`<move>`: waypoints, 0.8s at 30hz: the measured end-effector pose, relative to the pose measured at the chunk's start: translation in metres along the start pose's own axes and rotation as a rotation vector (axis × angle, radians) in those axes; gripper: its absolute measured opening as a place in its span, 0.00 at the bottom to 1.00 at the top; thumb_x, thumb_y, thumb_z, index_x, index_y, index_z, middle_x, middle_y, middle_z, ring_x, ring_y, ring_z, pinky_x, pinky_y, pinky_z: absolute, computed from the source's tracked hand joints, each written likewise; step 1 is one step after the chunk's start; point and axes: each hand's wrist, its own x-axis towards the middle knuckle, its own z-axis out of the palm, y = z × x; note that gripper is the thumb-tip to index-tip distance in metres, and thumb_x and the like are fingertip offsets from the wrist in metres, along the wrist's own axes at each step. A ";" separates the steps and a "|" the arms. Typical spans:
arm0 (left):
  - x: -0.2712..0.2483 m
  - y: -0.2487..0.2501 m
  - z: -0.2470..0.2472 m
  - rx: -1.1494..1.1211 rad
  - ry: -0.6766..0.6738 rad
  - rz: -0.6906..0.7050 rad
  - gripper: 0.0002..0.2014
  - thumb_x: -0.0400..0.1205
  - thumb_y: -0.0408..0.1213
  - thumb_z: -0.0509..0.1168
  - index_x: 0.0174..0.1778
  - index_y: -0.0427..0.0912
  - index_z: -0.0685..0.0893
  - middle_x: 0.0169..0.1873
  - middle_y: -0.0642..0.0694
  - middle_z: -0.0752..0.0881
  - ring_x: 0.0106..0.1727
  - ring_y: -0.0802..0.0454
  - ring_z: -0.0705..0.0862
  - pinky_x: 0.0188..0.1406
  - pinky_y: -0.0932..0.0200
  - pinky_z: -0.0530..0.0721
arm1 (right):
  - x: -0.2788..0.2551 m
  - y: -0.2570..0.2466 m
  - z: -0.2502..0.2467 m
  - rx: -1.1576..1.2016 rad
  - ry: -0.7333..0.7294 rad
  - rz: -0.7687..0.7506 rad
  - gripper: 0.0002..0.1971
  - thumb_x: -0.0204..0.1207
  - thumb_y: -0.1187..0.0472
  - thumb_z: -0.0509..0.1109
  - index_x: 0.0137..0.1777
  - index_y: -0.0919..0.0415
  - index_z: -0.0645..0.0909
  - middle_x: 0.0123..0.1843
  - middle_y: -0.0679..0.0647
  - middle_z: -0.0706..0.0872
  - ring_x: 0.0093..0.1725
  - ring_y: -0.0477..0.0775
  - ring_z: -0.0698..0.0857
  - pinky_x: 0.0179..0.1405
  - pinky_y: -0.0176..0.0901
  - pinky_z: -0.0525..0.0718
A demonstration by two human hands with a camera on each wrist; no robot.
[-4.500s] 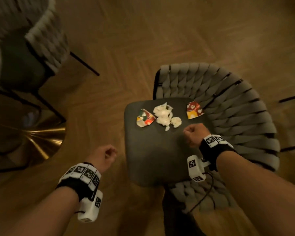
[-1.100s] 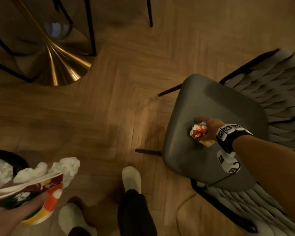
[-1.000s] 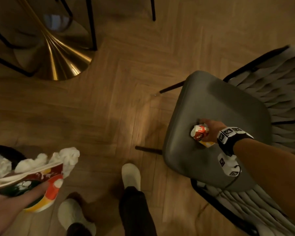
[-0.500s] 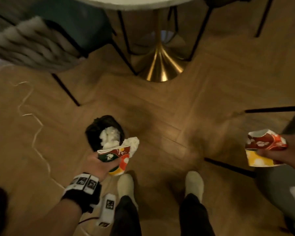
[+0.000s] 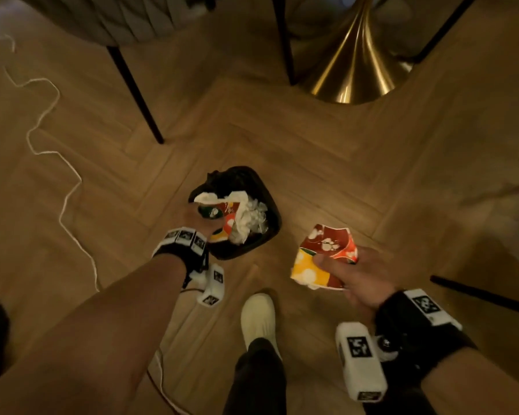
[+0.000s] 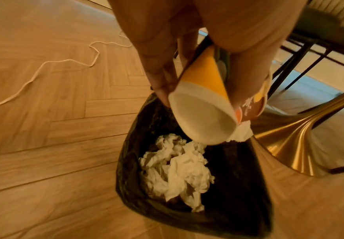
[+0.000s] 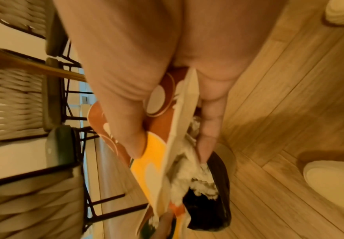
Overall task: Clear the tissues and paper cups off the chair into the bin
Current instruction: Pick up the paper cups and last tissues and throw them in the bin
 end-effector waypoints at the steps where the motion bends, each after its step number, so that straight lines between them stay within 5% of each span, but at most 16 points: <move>1: 0.016 -0.005 0.006 0.078 -0.035 0.028 0.39 0.59 0.57 0.78 0.64 0.44 0.79 0.64 0.40 0.83 0.63 0.38 0.81 0.65 0.44 0.80 | 0.007 0.003 0.009 -0.014 -0.005 0.000 0.10 0.62 0.52 0.82 0.40 0.53 0.89 0.37 0.50 0.94 0.40 0.49 0.92 0.41 0.41 0.87; 3: 0.037 -0.016 0.016 0.159 -0.111 0.045 0.42 0.54 0.62 0.77 0.63 0.50 0.79 0.64 0.44 0.82 0.63 0.42 0.81 0.65 0.45 0.81 | 0.021 0.001 0.023 -0.039 -0.022 -0.014 0.08 0.64 0.56 0.81 0.41 0.51 0.88 0.34 0.46 0.93 0.36 0.43 0.92 0.36 0.34 0.85; 8: 0.027 -0.053 0.019 0.025 -0.183 0.112 0.29 0.67 0.38 0.77 0.64 0.49 0.77 0.67 0.40 0.77 0.66 0.41 0.78 0.66 0.42 0.79 | 0.082 -0.013 0.079 -0.135 0.008 -0.105 0.14 0.59 0.53 0.83 0.45 0.53 0.88 0.42 0.52 0.93 0.42 0.49 0.92 0.48 0.50 0.90; 11: 0.008 -0.096 0.012 -0.034 -0.085 0.109 0.17 0.69 0.36 0.75 0.49 0.60 0.82 0.58 0.46 0.83 0.55 0.46 0.84 0.55 0.45 0.86 | 0.129 -0.026 0.122 -0.246 -0.011 -0.127 0.24 0.56 0.44 0.82 0.52 0.53 0.87 0.50 0.55 0.91 0.48 0.54 0.89 0.53 0.54 0.89; 15: -0.014 -0.134 -0.001 -0.035 -0.074 0.058 0.12 0.71 0.38 0.74 0.47 0.59 0.85 0.50 0.51 0.86 0.50 0.52 0.85 0.39 0.60 0.80 | 0.165 -0.034 0.150 -0.224 -0.082 -0.008 0.46 0.51 0.36 0.81 0.71 0.49 0.72 0.64 0.51 0.82 0.57 0.60 0.85 0.48 0.61 0.90; 17: -0.019 -0.142 -0.007 -0.022 -0.060 0.044 0.10 0.72 0.38 0.73 0.47 0.56 0.85 0.48 0.52 0.85 0.48 0.52 0.85 0.40 0.61 0.78 | 0.161 -0.035 0.147 -0.205 -0.083 0.006 0.46 0.54 0.37 0.80 0.74 0.46 0.68 0.65 0.50 0.78 0.60 0.60 0.82 0.48 0.62 0.89; 20: -0.034 -0.139 -0.020 -0.029 -0.087 0.043 0.09 0.73 0.38 0.72 0.45 0.57 0.86 0.48 0.51 0.85 0.46 0.51 0.86 0.42 0.60 0.79 | 0.128 -0.036 0.124 -0.345 -0.043 -0.016 0.44 0.52 0.33 0.76 0.70 0.47 0.74 0.67 0.54 0.81 0.62 0.61 0.83 0.56 0.62 0.87; 24: -0.081 -0.100 -0.048 -0.005 -0.187 0.165 0.10 0.73 0.36 0.72 0.40 0.60 0.84 0.45 0.49 0.89 0.47 0.50 0.87 0.51 0.51 0.85 | 0.030 -0.050 0.069 -0.641 -0.021 -0.032 0.19 0.69 0.46 0.74 0.59 0.52 0.83 0.59 0.55 0.88 0.56 0.56 0.87 0.54 0.38 0.81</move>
